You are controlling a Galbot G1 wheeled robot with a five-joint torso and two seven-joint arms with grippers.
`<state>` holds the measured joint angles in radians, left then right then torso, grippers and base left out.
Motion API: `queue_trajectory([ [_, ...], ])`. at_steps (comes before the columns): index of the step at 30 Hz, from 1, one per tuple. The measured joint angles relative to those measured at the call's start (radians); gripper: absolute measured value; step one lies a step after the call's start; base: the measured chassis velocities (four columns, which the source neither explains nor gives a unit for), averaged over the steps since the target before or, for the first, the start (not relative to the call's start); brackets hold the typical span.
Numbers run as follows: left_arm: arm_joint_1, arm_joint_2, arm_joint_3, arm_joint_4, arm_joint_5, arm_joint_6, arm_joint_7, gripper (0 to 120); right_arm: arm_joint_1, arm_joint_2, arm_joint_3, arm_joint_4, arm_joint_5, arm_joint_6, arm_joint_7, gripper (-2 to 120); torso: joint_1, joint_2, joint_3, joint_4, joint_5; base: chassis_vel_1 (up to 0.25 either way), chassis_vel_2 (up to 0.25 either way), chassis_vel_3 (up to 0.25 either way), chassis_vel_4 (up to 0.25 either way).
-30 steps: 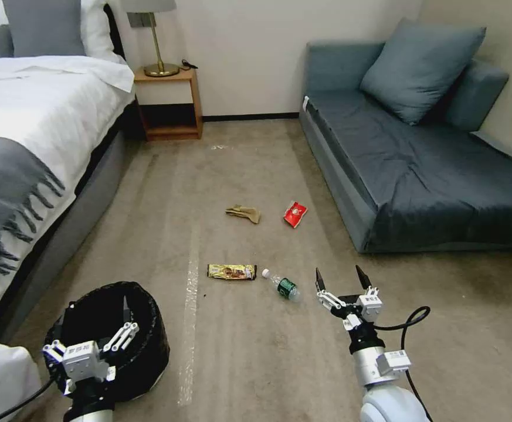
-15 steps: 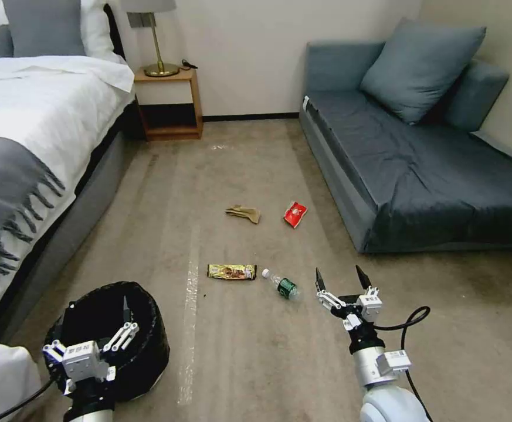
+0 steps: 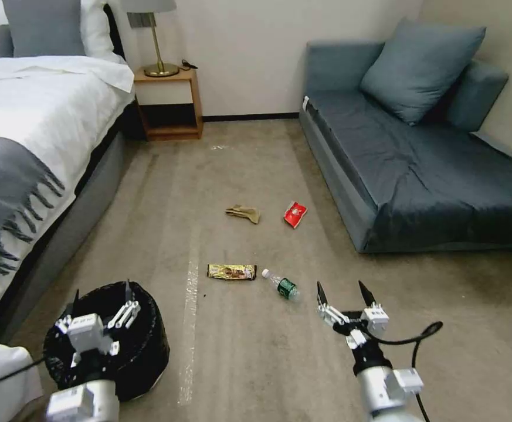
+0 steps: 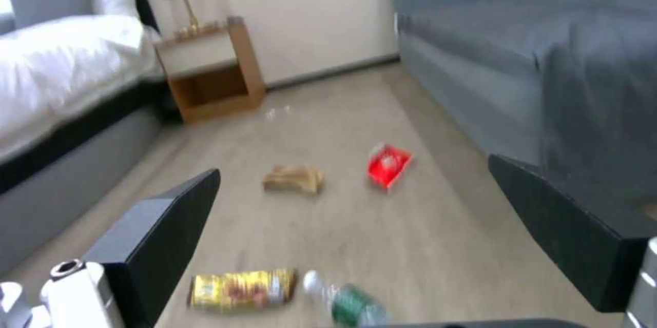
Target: Pick up the trash bin, then pick up the garbage on the floor and place it into the trash bin.
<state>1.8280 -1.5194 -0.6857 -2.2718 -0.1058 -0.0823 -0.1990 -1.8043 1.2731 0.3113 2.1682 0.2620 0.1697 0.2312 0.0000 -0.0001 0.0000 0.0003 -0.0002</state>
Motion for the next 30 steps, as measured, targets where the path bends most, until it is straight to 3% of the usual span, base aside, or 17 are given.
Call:
queue_trajectory([
  [9,-0.121,0.069,0.007,-0.049,-0.118,0.251,0.017,91,-0.223,0.096,0.070,0.218,0.010,-0.173,-0.002,100,0.000,0.000,0.000,-0.0008,-0.0001,0.000,0.000,0.000,0.000],
  [24,-0.109,0.077,-0.015,-0.052,-0.120,0.262,0.018,91,-0.181,0.089,0.066,0.169,0.008,-0.169,0.002,100,0.000,0.000,0.000,-0.0003,0.0002,0.000,0.000,0.000,0.000],
  [30,-0.082,0.100,-0.045,-0.074,-0.124,0.283,0.005,91,-0.172,0.071,0.080,0.155,0.008,-0.158,0.008,100,0.000,0.000,0.000,-0.0003,0.0002,0.000,0.000,0.000,0.000],
])
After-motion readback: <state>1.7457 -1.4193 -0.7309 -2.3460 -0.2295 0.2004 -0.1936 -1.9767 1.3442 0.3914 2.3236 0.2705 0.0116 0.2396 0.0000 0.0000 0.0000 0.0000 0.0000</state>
